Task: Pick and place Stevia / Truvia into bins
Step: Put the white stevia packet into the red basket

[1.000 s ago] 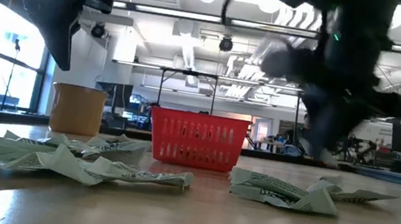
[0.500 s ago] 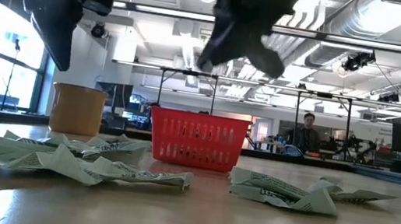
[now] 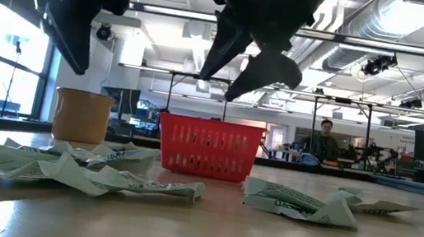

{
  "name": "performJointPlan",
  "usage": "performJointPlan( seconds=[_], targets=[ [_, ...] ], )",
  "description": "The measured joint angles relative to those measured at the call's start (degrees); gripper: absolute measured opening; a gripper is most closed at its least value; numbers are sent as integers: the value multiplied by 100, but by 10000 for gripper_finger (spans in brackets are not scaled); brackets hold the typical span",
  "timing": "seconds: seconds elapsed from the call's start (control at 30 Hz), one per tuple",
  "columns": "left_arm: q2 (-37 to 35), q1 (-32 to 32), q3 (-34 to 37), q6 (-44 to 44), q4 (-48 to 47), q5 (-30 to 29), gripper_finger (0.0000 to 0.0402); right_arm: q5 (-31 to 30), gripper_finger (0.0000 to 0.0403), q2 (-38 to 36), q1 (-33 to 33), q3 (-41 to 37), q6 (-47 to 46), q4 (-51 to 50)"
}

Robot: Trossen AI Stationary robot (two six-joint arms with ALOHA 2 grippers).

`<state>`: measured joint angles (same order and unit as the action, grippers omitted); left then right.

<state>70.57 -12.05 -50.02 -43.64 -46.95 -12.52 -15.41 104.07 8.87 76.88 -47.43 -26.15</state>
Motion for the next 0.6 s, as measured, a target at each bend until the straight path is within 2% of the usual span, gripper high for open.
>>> performJointPlan(
  seconds=[0.07, 0.17, 0.27, 0.43, 0.6],
  targets=[
    [92, 0, 0, 384, 300, 217, 179, -388, 286, -177, 131, -3, 38, -76],
    [291, -19, 0, 1237, 608, 1028, 179, -845, 300, -498, 286, 9, 242, -462],
    [542, -188, 0, 1725, 708, 1546, 179, -989, 301, -742, 391, 5, 518, -1002],
    [1138, -653, 0, 1905, 738, 1648, 179, -1286, 294, -1056, 650, 7, 333, -1810],
    [1835, -1115, 0, 1940, 1437, 1662, 179, -1701, 284, -1073, 910, 7, -34, -2426]
  ],
)
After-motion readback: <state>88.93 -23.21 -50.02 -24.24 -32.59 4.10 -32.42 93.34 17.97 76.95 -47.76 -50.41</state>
